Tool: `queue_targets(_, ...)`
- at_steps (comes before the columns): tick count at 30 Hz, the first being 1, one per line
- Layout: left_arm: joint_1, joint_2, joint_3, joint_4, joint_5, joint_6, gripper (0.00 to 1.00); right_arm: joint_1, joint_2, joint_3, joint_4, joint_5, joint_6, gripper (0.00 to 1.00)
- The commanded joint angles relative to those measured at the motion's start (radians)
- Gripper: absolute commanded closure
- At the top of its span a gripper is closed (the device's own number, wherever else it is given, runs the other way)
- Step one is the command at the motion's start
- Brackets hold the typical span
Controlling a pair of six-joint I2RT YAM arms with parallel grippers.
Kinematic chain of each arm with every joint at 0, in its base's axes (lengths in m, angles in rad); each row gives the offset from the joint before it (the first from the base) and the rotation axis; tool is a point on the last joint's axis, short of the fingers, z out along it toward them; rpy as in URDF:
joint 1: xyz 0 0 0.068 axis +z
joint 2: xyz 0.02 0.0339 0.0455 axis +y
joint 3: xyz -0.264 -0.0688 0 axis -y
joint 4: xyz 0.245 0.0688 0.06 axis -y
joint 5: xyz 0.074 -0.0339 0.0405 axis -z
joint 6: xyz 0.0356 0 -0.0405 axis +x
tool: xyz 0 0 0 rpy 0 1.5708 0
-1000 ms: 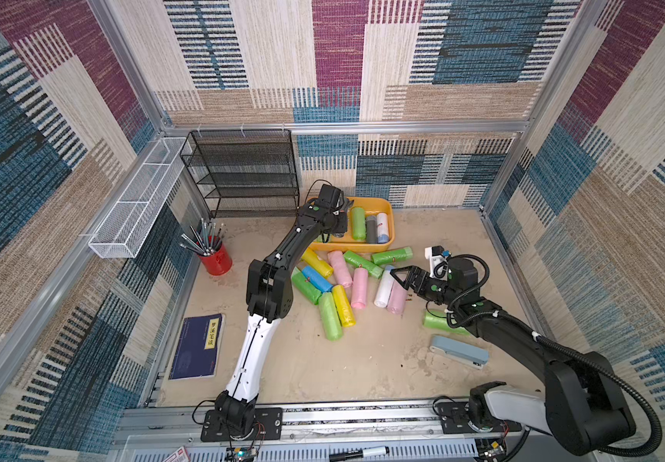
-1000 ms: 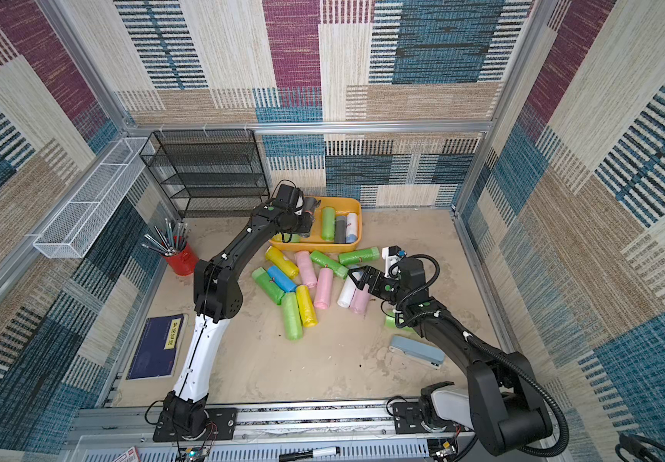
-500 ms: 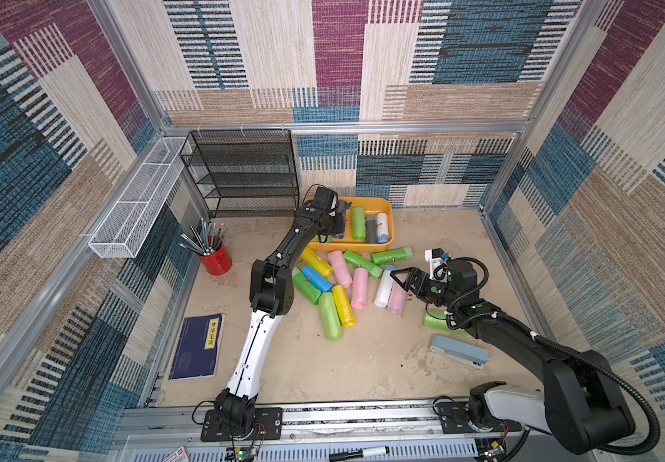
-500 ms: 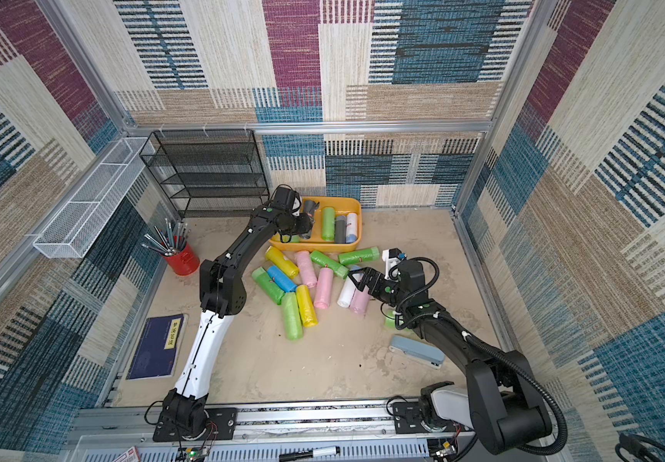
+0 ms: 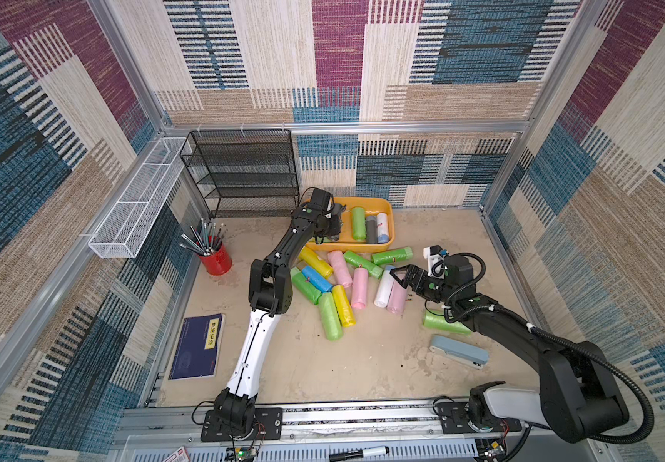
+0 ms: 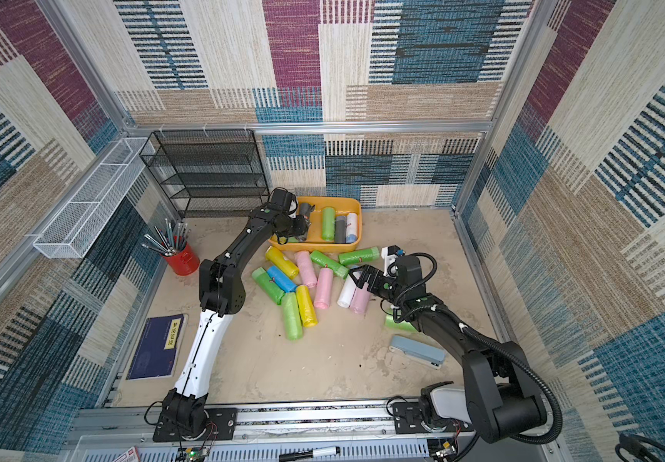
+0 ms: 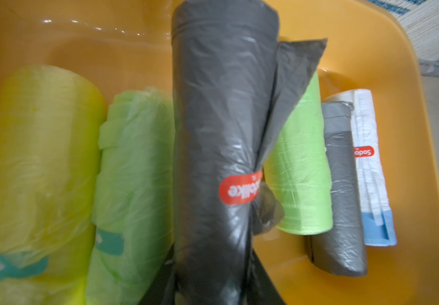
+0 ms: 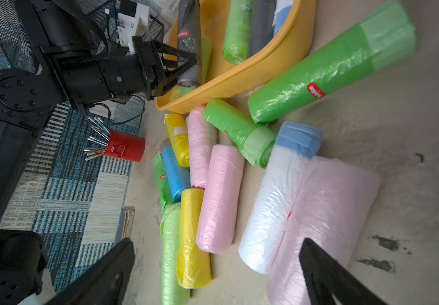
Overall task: Put the roll of trash bags into the storage box
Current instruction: Place the roll of trash bags in the storage box.
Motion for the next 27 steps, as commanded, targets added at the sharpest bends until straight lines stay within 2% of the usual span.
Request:
queue_targets(1, 0.001, -0.013, -0.017, 0.017, -0.019, -0.002, 0.69, 0.0, 0.01, 0.025, -0.062, 0.042, -0.069, 0.01)
queue_targets(5, 0.001, -0.02, -0.034, 0.016, -0.011, -0.014, 0.61, 0.0, 0.011, 0.036, -0.092, 0.069, -0.096, 0.01)
queue_targets(8, 0.002, -0.03, -0.045, 0.014, 0.003, -0.022, 0.6, 0.0, 0.008, 0.032, -0.093, 0.069, -0.098, 0.01)
queue_targets(11, 0.001, -0.045, -0.052, 0.014, 0.019, -0.02, 0.52, 0.0, 0.013, 0.028, -0.087, 0.059, -0.1, 0.01)
queue_targets(15, -0.001, -0.082, -0.071, 0.014, 0.021, -0.007, 0.47, 0.0, 0.024, 0.028, -0.088, 0.042, -0.097, 0.01)
queue_targets(17, 0.001, -0.102, -0.077, 0.013, 0.018, -0.005, 0.35, 0.0, 0.02, 0.025, -0.086, 0.03, -0.088, 0.01)
queue_targets(19, 0.002, -0.12, -0.076, 0.013, 0.026, -0.003, 0.18, 0.0, 0.017, 0.023, -0.084, 0.022, -0.082, 0.01)
queue_targets(22, -0.001, -0.155, -0.084, 0.013, 0.045, -0.008, 0.01, 0.0, 0.009, 0.015, -0.086, 0.016, -0.077, 0.01)
queue_targets(27, -0.009, -0.24, -0.137, 0.015, 0.074, -0.026, 0.02, -0.001, -0.003, -0.004, -0.086, 0.016, -0.063, 0.01)
